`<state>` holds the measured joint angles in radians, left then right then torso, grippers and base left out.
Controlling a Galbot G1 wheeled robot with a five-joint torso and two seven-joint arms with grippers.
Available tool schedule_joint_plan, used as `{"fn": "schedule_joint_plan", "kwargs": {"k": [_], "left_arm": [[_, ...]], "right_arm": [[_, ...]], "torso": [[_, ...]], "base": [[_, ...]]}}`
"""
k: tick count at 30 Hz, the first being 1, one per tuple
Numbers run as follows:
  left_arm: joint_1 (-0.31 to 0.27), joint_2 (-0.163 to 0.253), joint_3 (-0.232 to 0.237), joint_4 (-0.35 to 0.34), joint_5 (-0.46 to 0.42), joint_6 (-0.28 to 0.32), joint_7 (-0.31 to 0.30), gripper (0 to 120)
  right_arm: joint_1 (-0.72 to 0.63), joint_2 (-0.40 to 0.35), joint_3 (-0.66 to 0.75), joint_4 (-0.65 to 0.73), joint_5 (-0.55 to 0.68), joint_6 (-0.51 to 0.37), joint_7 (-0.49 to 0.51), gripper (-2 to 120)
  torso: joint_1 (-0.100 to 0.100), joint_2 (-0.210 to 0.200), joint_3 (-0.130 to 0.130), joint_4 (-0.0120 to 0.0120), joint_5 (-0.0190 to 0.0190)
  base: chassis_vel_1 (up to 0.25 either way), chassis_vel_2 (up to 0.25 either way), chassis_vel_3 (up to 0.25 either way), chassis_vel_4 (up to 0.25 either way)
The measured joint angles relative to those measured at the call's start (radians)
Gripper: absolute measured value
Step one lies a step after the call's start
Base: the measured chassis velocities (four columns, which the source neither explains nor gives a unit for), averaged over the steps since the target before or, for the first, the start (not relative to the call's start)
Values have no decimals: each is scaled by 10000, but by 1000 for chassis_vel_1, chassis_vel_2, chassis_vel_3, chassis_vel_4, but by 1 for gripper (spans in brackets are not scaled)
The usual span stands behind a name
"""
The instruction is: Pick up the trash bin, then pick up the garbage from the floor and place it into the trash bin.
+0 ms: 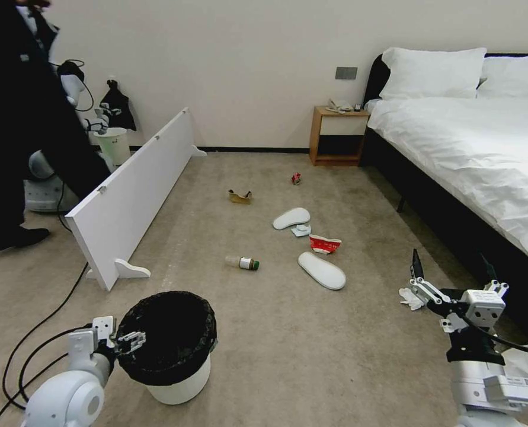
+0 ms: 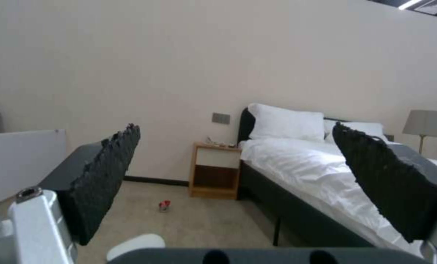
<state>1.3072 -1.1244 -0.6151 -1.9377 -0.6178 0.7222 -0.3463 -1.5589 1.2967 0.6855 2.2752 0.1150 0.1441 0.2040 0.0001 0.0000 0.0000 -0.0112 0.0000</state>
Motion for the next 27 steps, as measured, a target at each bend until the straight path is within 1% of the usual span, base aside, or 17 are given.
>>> {"fn": "schedule_joint_plan", "kwargs": {"k": [1,3,4,6,12,16,17,18,20,21,22,23,24,25,27], "left_arm": [[0,0,0,0,0,0,0,100],[-395,-43,252,287,-276,128,-168,99],[-395,-43,252,287,-276,128,-168,99],[-580,-64,366,485,-345,142,-254,99],[-812,-100,459,849,-361,148,-344,98],[-826,-96,460,932,-364,148,-442,98],[-820,-85,452,967,-364,148,-477,94],[-820,-85,452,967,-364,148,-477,94],[-758,-51,394,1044,-361,148,-506,86],[-758,-51,394,1044,-361,148,-506,86],[-727,-37,360,1088,-362,148,-505,79],[-727,-37,360,1088,-362,148,-505,79],[-695,-16,319,1159,-363,148,-494,72],[-695,-16,319,1159,-363,148,-494,72],[-667,-4,304,1226,-378,148,-455,61]], "right_arm": [[0,0,0,0,0,0,0,100],[-1,5,4,0,2,-12,0,100],[-1,5,4,0,2,-12,0,100],[0,12,4,0,4,-22,2,100],[-2,4,33,28,46,-42,11,100],[-11,3,46,41,60,-51,15,100],[-16,1,51,50,63,-56,16,100],[-16,1,51,50,63,-56,16,100],[-18,-6,62,62,75,-62,21,100],[-18,-6,62,62,75,-62,21,100],[-18,-10,65,66,80,-66,23,100],[-18,-10,65,66,80,-66,23,100],[-23,-16,69,82,87,-74,26,100],[-23,-16,69,82,87,-74,26,100],[-39,-21,87,112,99,-85,31,100]], "torso": [[0,0,0,0,0],[0,0,0,0,1],[0,0,0,0,1],[0,0,0,0,1],[0,0,0,1,0],[0,0,0,1,1],[0,0,0,1,0],[0,0,0,1,0],[0,0,0,1,0],[0,0,0,1,0],[0,0,0,2,0],[0,0,0,2,0],[0,0,0,2,0],[0,0,0,2,0],[0,0,0,2,0]], "base": [[0,0,0,0],[0,0,0,0],[0,0,0,0],[0,0,0,0],[0,0,0,0],[0,0,0,0],[0,0,0,0],[0,0,0,0],[0,0,0,0],[0,0,0,0],[0,0,0,0],[0,0,0,0],[0,0,0,0],[0,0,0,0],[0,0,0,0]]}}
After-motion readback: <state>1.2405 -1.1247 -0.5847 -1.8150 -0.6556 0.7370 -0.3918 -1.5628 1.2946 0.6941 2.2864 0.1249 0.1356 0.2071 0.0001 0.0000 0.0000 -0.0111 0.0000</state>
